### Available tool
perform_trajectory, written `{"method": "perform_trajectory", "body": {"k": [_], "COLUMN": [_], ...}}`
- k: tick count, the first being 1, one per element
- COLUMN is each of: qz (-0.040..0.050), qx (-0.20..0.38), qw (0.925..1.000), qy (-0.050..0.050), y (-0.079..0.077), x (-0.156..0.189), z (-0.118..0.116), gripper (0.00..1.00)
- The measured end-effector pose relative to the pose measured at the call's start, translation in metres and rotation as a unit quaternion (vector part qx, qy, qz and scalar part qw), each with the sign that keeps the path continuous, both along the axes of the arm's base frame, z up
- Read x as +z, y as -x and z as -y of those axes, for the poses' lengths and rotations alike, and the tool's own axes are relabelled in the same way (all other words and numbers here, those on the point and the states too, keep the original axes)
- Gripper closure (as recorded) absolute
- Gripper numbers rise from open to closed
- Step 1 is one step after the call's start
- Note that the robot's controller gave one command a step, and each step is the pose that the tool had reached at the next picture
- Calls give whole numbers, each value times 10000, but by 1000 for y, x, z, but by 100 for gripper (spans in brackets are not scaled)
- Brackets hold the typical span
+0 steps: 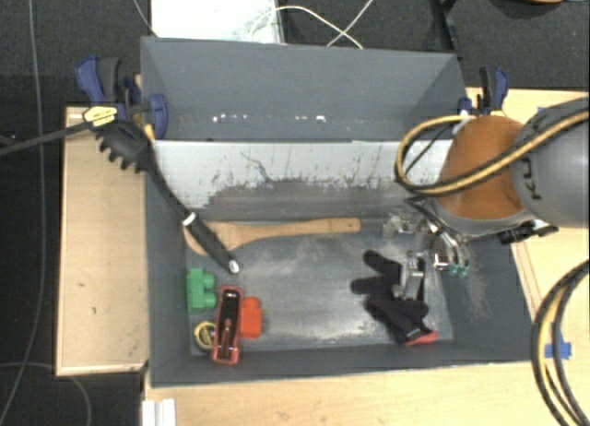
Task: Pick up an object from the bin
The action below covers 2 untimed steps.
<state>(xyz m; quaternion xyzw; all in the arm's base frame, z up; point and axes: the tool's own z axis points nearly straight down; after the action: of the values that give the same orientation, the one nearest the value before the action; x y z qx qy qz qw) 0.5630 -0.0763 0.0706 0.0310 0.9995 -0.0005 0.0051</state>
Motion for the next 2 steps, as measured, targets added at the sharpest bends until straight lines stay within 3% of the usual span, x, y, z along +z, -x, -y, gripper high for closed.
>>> {"method": "perform_trajectory", "body": {"k": [1, 2], "qz": [58, 61], "qx": [-494, 2537], "qw": [9988, 9673], "qy": [-2, 41], "y": [22, 14], "x": [1, 4], "z": [6, -7], "gripper": [0, 0]}}
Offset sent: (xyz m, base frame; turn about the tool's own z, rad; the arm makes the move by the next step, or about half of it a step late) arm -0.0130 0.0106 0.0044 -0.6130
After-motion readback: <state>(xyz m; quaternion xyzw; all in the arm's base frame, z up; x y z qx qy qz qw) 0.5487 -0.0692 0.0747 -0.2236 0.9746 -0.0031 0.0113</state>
